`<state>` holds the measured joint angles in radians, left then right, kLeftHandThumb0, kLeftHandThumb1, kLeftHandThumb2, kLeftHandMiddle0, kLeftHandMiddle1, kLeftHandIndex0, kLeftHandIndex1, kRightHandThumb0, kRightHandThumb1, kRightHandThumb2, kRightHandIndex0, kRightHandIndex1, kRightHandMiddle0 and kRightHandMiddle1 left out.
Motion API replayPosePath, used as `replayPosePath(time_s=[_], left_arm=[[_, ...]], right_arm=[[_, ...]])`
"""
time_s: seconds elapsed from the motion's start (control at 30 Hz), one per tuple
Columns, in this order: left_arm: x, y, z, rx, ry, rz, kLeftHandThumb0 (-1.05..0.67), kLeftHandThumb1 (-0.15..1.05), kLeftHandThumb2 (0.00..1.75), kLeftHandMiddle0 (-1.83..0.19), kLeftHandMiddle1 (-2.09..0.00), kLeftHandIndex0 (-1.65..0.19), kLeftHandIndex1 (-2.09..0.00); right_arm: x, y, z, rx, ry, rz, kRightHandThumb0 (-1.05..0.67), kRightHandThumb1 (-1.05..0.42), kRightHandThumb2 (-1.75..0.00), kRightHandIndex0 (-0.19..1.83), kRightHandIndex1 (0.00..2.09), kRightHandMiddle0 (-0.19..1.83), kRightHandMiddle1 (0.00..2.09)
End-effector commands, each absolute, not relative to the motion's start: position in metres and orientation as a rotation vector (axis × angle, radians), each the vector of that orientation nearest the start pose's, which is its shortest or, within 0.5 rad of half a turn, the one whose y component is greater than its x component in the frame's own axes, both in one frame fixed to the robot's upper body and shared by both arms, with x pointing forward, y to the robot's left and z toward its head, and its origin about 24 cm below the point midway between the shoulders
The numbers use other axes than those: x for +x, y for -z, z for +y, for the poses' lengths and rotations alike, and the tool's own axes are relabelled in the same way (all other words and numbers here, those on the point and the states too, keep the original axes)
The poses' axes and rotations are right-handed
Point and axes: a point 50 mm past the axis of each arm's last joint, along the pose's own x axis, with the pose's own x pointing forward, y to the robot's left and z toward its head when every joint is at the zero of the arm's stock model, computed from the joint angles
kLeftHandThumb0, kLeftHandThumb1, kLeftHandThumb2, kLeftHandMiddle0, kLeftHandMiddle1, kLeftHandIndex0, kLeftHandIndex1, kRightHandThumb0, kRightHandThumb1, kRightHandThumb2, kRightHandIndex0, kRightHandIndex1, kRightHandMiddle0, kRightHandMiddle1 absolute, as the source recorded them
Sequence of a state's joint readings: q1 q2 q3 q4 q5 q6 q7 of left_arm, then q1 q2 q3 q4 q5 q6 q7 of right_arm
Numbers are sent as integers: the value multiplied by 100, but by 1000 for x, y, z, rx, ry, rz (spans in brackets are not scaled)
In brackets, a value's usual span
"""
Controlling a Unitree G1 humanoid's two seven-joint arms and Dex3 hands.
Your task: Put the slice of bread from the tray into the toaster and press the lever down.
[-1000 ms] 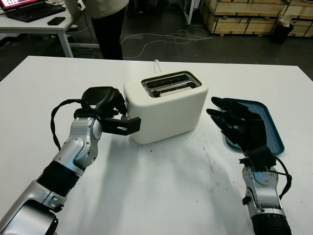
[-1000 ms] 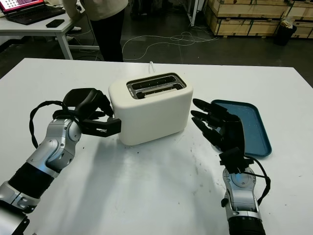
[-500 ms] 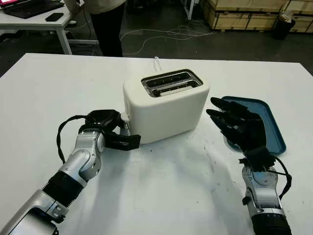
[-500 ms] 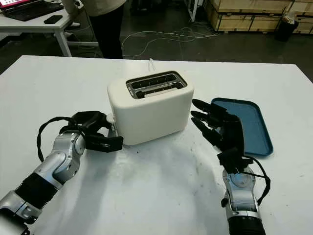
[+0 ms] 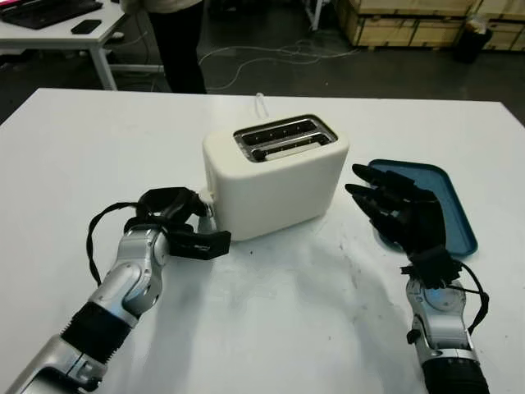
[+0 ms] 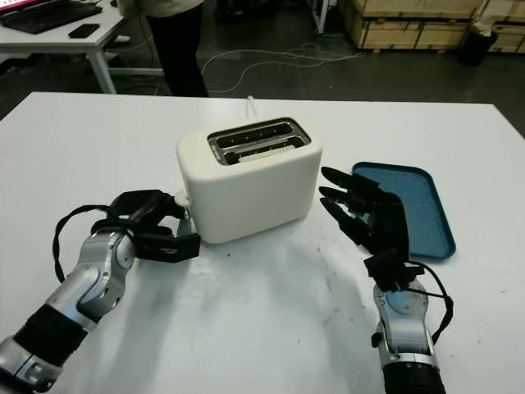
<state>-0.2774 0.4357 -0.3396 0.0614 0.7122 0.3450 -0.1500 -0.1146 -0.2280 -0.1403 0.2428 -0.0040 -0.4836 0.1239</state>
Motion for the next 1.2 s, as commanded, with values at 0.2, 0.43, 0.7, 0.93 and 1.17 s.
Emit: replayPosePath(time_s=[0.2,0.43,0.7,0.93,1.17], left_arm=[[287,-100,211,1144,-12,-14,-31,87,0,-75,-93,-106,-1],[282,-141,230,1163,-89,-130,-45,79,0,-74,-73,-92,0],[290,-192,239,1228,-100,-263,-60,72,0,-77,-45,-85,0],[308,-226,230,1290,-30,-325,-67,65,0,-81,-37,-86,-1],[318,-241,217,1326,-32,-371,-73,68,1,-83,-38,-89,-2]], right_arm=[[273,-96,-238,-343,-16,-362,-52,-92,-5,92,0,77,0],[283,-123,-264,-486,-30,-319,-55,-89,-1,81,0,69,0],[304,-173,-294,-732,-22,-284,-60,-82,0,77,0,68,0],[329,-216,-293,-918,-61,-275,-55,-78,0,71,0,65,0],[349,-235,-282,-1114,-112,-249,-57,-77,0,72,1,68,1]])
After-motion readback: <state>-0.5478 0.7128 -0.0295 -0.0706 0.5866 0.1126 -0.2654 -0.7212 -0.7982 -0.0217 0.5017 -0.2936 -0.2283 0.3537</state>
